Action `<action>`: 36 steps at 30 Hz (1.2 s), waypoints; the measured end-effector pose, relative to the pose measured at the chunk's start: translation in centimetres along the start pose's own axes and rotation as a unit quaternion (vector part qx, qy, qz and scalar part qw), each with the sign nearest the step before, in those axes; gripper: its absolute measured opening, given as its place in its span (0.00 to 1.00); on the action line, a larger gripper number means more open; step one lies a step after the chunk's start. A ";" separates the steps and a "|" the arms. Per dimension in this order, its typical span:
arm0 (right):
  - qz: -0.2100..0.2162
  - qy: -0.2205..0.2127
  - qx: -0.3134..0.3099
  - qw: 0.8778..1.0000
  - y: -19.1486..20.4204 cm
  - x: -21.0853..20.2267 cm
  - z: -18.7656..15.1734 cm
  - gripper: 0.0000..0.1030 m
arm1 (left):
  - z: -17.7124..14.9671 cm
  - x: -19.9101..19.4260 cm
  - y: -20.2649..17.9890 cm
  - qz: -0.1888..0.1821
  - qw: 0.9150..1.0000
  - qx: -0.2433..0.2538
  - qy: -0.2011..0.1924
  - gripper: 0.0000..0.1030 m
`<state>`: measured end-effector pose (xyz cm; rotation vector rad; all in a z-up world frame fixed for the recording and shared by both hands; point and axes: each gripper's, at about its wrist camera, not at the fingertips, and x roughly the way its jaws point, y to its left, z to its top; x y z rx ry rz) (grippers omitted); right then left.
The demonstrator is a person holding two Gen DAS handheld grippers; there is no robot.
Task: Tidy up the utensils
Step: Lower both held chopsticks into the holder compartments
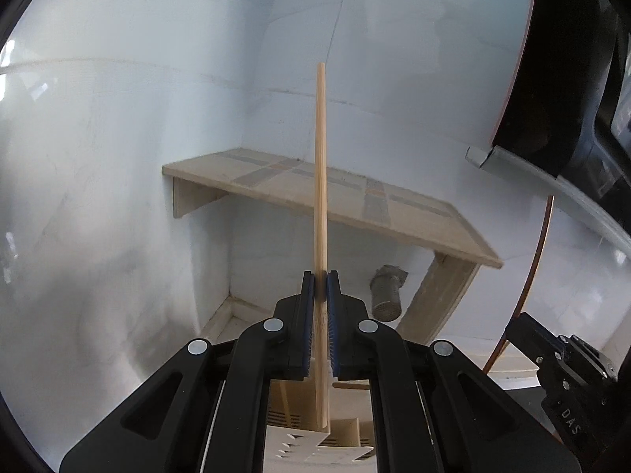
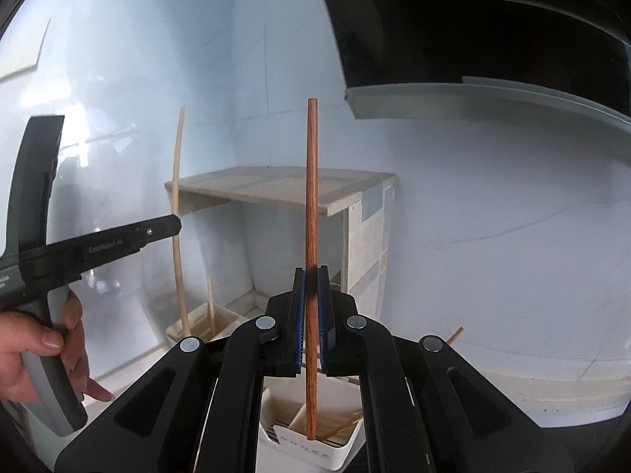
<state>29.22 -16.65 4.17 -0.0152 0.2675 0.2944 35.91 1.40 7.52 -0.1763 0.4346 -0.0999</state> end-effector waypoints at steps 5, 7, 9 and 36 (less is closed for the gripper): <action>-0.008 -0.013 0.004 1.000 -0.2 0.2 -0.6 0.06 | -0.8 0.5 0.4 0.025 1.000 0.005 -0.015 0.06; -0.011 -0.024 0.004 1.000 -0.2 0.0 -0.7 0.06 | -1.0 0.6 0.3 0.028 0.999 0.008 -0.018 0.06; -0.016 -0.040 -0.004 0.999 0.0 -0.6 -0.6 0.06 | -1.2 0.9 0.1 0.033 0.999 0.015 -0.019 0.06; -0.038 -0.032 0.052 0.997 -1.1 0.4 -2.4 0.06 | -2.2 2.4 1.0 0.034 0.999 -0.002 -0.016 0.06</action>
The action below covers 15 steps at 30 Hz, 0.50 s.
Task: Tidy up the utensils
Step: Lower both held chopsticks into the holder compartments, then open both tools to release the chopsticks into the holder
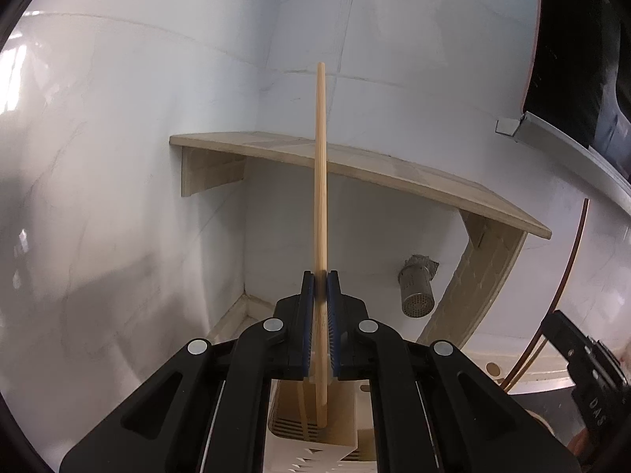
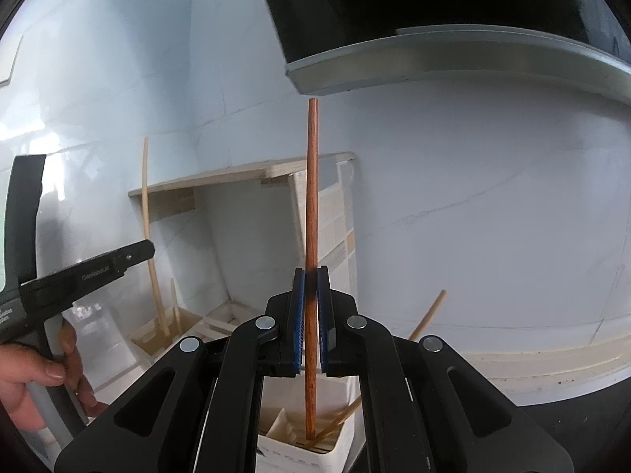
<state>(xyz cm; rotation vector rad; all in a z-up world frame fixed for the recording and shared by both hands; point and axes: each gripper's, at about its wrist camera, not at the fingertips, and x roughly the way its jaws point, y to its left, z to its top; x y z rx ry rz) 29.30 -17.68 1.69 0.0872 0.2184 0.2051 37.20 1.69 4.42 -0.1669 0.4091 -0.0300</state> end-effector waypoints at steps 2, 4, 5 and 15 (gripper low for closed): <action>0.001 -0.001 -0.001 1.000 0.3 -0.1 0.0 0.06 | -0.1 0.0 0.1 -0.001 1.000 -0.001 0.000 0.06; -0.001 0.002 0.000 1.000 0.2 -0.1 0.0 0.06 | -0.1 0.1 0.1 -0.004 1.000 0.000 0.003 0.06; -0.003 0.004 0.000 1.000 0.1 -0.1 -0.1 0.06 | -0.1 0.1 0.1 -0.004 1.000 0.001 0.005 0.06; -0.011 0.024 -0.011 1.000 0.7 -0.3 -0.1 0.26 | 0.1 -0.2 0.0 -0.008 1.000 0.010 0.013 0.21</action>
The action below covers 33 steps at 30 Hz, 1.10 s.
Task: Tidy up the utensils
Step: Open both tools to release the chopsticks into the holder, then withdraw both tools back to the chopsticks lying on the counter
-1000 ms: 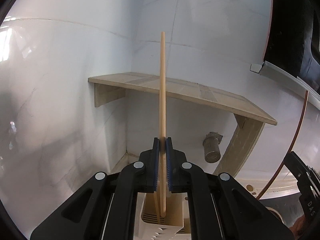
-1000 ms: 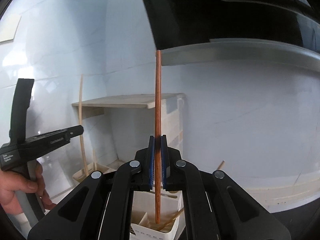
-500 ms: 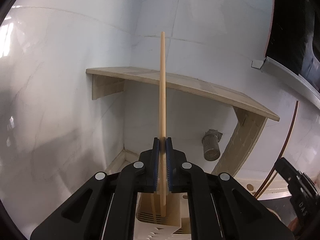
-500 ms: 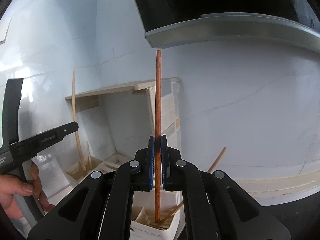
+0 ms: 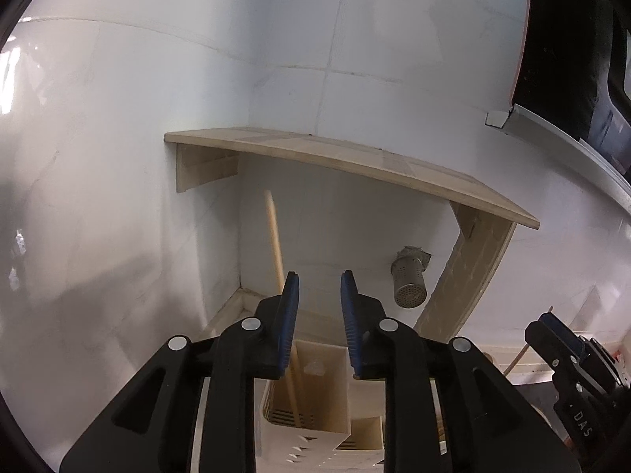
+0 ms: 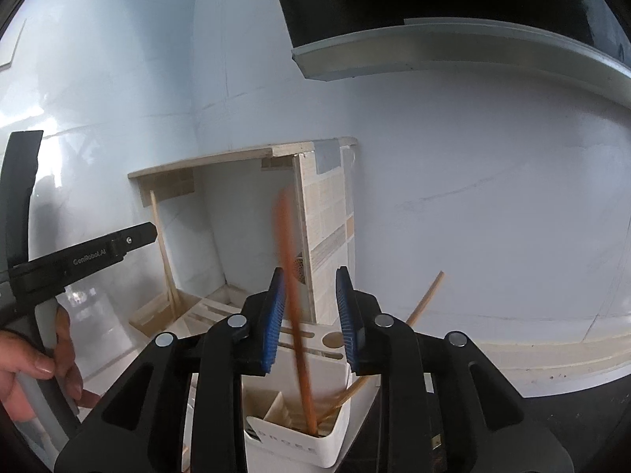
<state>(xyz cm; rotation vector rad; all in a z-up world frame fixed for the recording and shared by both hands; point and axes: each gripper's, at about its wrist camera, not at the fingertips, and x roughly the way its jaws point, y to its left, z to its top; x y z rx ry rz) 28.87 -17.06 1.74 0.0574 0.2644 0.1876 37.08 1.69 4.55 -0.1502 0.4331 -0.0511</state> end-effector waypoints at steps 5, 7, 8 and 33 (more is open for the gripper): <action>-0.003 0.010 -0.009 1.000 0.2 -0.3 -0.3 0.31 | -0.2 -1.4 -0.1 0.003 1.000 0.000 0.000 0.25; -0.005 0.013 -0.011 1.000 -0.1 -0.7 -0.5 0.35 | -0.3 -1.7 -0.1 0.004 1.000 0.003 0.003 0.27; -0.005 0.015 -0.011 1.000 -0.1 -0.8 -0.5 0.36 | -0.4 -1.8 -0.1 0.005 1.000 0.004 0.004 0.29; -0.024 0.060 -0.034 0.997 1.9 -6.7 -3.4 0.55 | -5.1 -8.0 2.1 0.003 0.997 0.030 0.066 0.49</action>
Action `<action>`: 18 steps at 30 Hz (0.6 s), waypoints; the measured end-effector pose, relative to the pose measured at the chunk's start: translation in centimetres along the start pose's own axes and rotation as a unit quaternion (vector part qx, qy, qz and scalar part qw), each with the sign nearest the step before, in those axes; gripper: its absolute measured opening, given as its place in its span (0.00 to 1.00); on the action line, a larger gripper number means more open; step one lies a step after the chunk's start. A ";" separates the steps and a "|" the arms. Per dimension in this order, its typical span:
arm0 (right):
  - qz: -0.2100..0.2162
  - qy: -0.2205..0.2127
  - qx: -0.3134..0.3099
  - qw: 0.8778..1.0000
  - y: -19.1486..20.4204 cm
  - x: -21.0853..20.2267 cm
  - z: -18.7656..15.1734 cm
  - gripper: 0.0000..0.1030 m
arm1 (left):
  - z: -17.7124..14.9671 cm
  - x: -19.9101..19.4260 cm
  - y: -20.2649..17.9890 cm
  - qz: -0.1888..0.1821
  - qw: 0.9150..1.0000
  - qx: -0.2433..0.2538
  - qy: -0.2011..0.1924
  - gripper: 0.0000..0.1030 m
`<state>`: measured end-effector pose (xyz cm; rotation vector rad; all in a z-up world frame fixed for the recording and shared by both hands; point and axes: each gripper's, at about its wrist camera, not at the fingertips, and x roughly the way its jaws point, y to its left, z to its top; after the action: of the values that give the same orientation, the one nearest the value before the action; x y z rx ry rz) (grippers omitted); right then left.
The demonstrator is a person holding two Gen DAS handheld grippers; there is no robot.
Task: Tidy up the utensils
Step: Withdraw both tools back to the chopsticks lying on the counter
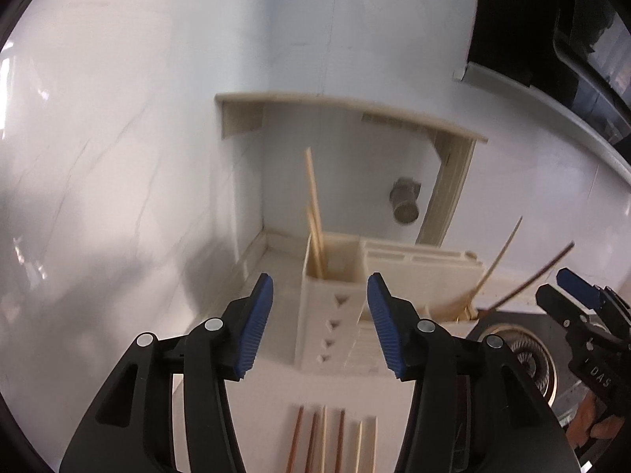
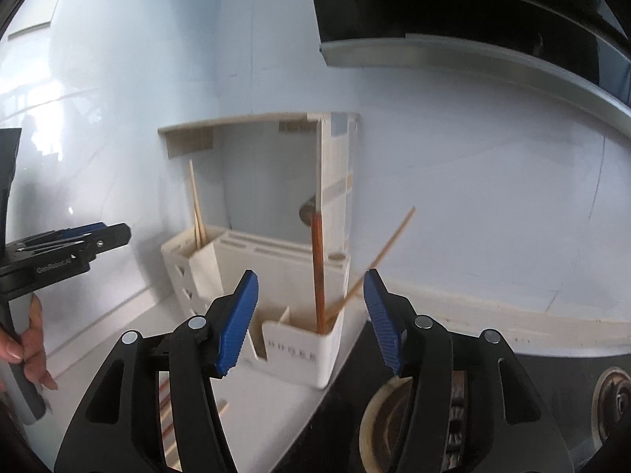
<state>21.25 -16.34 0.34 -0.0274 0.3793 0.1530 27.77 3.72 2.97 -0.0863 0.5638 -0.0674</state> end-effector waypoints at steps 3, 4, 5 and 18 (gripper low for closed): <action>0.002 0.016 0.003 1.000 0.1 -0.2 -0.8 0.57 | -1.1 -0.2 0.7 0.002 1.000 0.003 0.018 0.55; 0.002 0.023 0.004 1.000 0.2 -0.2 -1.0 0.58 | -1.6 -0.2 0.8 0.002 1.000 0.006 0.025 0.56; 0.003 0.027 0.005 1.000 0.3 -0.2 -1.2 0.59 | -1.9 -0.3 0.9 0.004 1.000 0.008 0.030 0.56; 0.024 0.116 -0.004 0.993 2.7 1.2 -3.8 0.66 | -5.2 0.6 2.3 -0.001 0.993 0.008 0.119 0.63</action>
<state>20.53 -13.68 -3.58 -0.0448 0.6119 0.1997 25.59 5.64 -2.02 -0.0641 0.8023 -0.0854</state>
